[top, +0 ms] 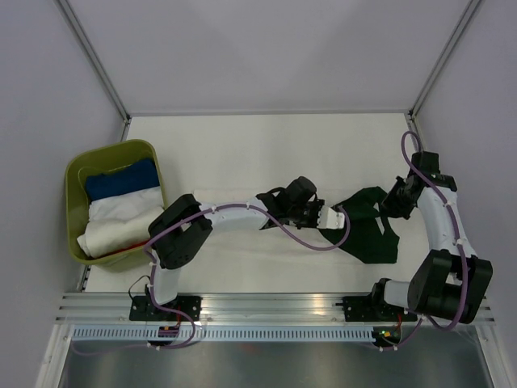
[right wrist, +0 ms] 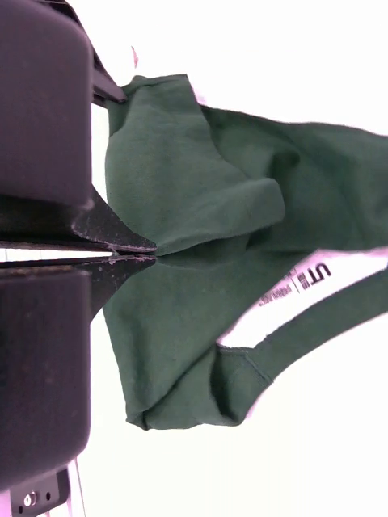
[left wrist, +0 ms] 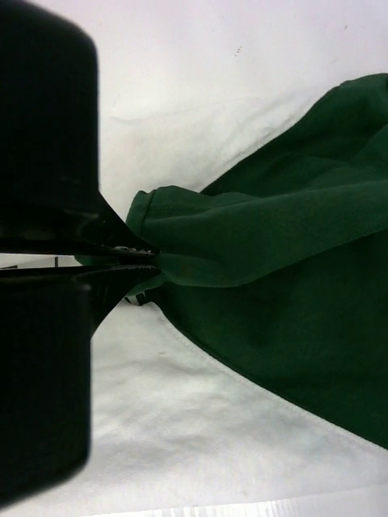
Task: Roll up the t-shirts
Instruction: Fold the tshirt
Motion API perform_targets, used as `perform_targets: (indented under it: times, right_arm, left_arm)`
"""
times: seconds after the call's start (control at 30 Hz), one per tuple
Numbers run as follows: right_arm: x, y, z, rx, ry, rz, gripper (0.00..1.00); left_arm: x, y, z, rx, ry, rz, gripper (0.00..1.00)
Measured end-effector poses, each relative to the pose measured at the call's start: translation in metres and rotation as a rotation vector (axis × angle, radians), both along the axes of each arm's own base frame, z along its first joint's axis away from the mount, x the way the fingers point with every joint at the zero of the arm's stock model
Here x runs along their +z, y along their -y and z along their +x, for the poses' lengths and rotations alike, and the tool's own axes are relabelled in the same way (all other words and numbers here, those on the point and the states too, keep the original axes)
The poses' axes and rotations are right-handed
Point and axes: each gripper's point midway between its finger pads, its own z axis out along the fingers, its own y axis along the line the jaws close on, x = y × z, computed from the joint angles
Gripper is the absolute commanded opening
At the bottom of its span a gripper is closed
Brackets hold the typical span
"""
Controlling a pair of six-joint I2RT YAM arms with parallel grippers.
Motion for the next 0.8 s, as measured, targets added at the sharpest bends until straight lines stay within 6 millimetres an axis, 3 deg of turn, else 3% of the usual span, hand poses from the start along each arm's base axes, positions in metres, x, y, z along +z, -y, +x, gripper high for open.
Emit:
perform_targets:
  times: [0.27,0.5,0.8]
  right_arm:
    - [0.021,-0.013,-0.022,-0.001,0.026,0.000,0.01]
    - [0.005,-0.024,-0.069,-0.065,-0.023,0.025,0.00]
    - [-0.018,-0.028,-0.093,-0.117,-0.082,0.034,0.00]
  left_arm:
    - [-0.003,-0.010,0.005,0.026,-0.048,0.026,0.02]
    - [-0.008,-0.013,-0.004,0.001,-0.083,0.041,0.02]
    - [-0.022,-0.021,-0.019,-0.033,-0.136,0.073,0.02]
